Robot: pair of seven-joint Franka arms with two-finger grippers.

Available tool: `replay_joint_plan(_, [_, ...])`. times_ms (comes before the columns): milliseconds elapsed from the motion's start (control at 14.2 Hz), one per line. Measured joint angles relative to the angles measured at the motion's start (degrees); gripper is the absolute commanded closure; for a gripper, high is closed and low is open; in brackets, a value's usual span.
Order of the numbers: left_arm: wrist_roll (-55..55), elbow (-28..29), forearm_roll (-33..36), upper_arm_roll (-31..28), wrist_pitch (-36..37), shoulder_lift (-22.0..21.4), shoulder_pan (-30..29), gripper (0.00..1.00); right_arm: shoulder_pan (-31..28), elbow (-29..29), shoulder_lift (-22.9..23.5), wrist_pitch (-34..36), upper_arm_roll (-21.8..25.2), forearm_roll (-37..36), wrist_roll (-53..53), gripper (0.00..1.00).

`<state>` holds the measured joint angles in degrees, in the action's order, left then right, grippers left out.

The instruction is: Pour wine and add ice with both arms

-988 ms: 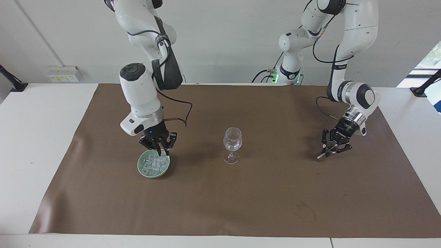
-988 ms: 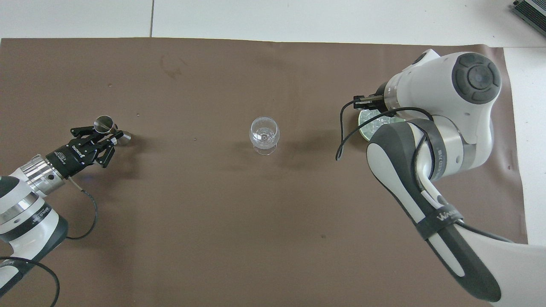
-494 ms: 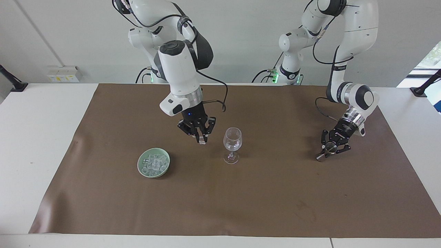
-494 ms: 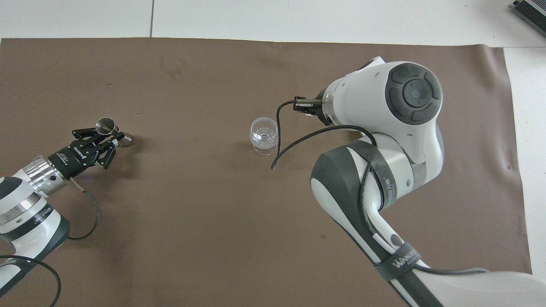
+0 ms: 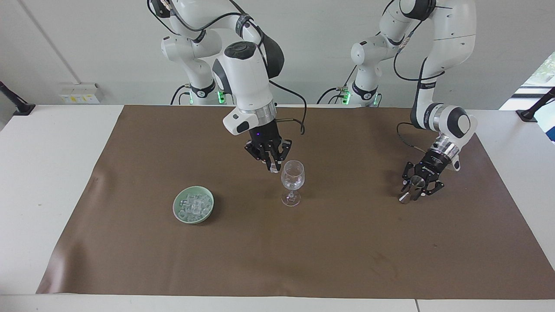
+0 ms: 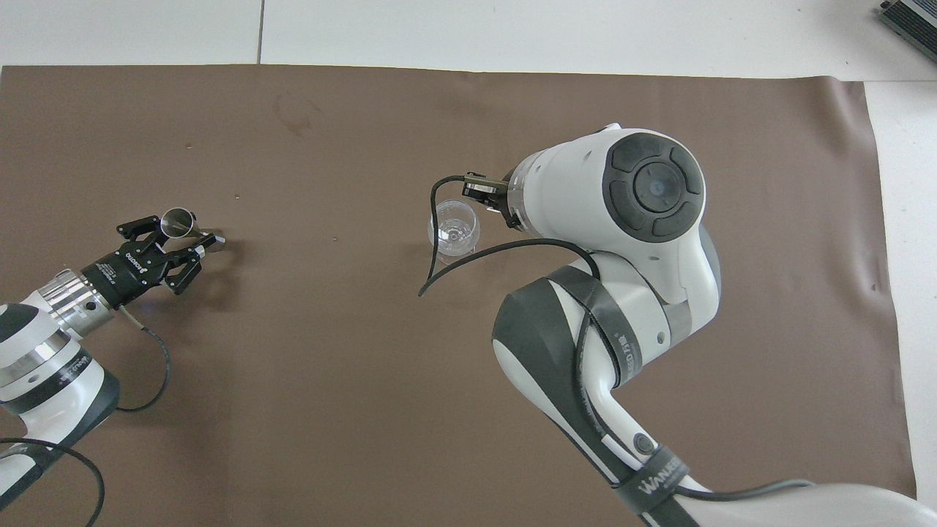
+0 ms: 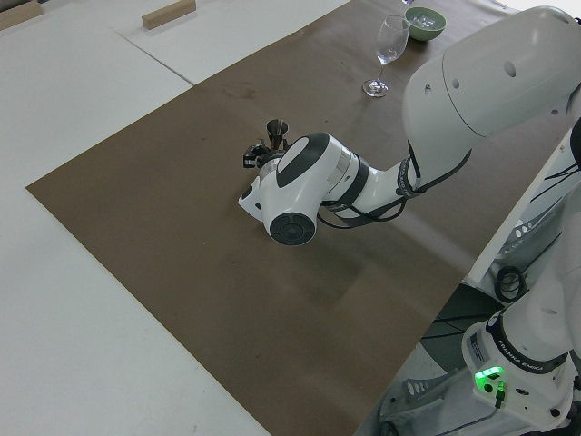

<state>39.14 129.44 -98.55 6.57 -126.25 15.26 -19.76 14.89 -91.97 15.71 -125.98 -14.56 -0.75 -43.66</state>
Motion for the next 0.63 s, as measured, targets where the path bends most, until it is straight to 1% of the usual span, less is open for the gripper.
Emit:
replay_joint_plan(212, [-0.1,0.0,0.0,0.0,0.0,0.0,0.0,0.31,0.0,1.4,0.0,-0.1,0.0,0.0,-3.1,1.0])
replay_joint_plan(282, [-0.1,0.0,0.0,0.0,0.0,0.0,0.0,0.24,0.3,1.8,0.0,-0.1,0.0,0.0,-4.1,1.0])
replay_joint_plan(423, [-0.3,0.0,0.0,0.0,-0.1,0.0,0.0,0.0,1.2,2.0,0.0,-0.6,0.0,0.0,-5.3,1.0])
replay_joint_plan(564, [-0.8,0.0,0.6,-0.1,-0.2,0.0,0.0,0.0,2.2,2.0,0.0,-1.3,0.0,0.0,-5.5,1.0])
replay_joint_plan(635, [-1.0,-0.1,2.0,-0.2,-0.3,0.0,0.0,0.0,2.7,2.1,0.0,-1.3,0.0,0.0,-5.5,1.0])
